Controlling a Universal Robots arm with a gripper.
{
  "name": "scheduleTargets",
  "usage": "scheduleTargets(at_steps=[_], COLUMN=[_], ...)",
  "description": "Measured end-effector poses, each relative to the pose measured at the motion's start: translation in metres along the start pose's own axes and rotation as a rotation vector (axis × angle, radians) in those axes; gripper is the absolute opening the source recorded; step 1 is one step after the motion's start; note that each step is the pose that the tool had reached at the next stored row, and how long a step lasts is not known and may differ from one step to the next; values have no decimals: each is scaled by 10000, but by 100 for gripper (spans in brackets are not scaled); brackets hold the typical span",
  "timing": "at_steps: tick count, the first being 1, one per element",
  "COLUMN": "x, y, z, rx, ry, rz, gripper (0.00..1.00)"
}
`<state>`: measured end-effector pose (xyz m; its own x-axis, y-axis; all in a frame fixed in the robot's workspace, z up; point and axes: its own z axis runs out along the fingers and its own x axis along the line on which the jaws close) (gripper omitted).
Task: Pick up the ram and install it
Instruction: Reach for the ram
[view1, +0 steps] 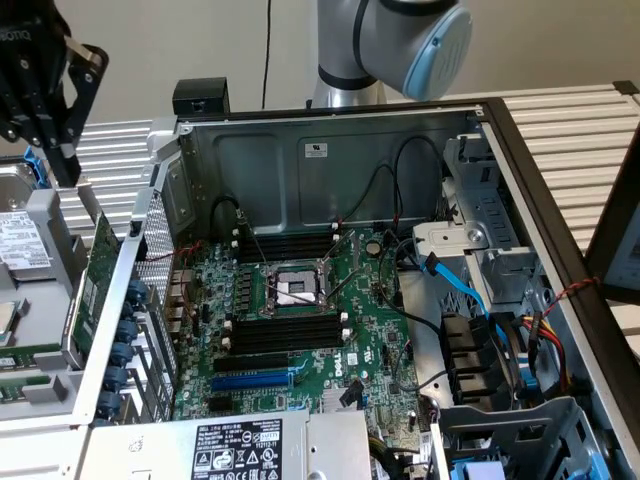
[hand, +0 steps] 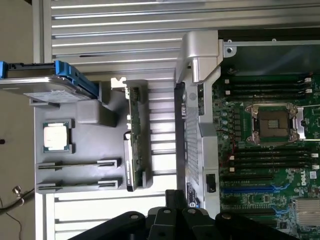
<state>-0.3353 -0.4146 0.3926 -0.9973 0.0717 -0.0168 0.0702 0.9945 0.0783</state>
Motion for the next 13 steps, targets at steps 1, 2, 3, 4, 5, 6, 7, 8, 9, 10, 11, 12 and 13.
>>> scheduleTargets(at_steps=[1, 2, 3, 4, 5, 6, 7, 8, 9, 10, 11, 12, 13], x=[45, 89, 134, 178, 223, 271, 315, 360, 405, 450, 494, 543, 587], y=[-7, -14, -21, -28, -35, -42, -48, -54, -62, -69, -77, -85, -92], z=[-1, -3, -4, -5, -7, -8, -9, -11, -12, -13, -14, -16, -17], rx=[0, 0, 0, 0, 0, 0, -1, 0, 0, 0, 0, 0, 0], ry=[0, 0, 0, 0, 0, 0, -1, 1, 0, 0, 0, 0, 0], rz=[0, 0, 0, -1, -1, 0, 0, 0, 0, 0, -1, -1, -1], gripper=[10, 10, 10, 10, 10, 10, 10, 10, 10, 10, 10, 10, 10])
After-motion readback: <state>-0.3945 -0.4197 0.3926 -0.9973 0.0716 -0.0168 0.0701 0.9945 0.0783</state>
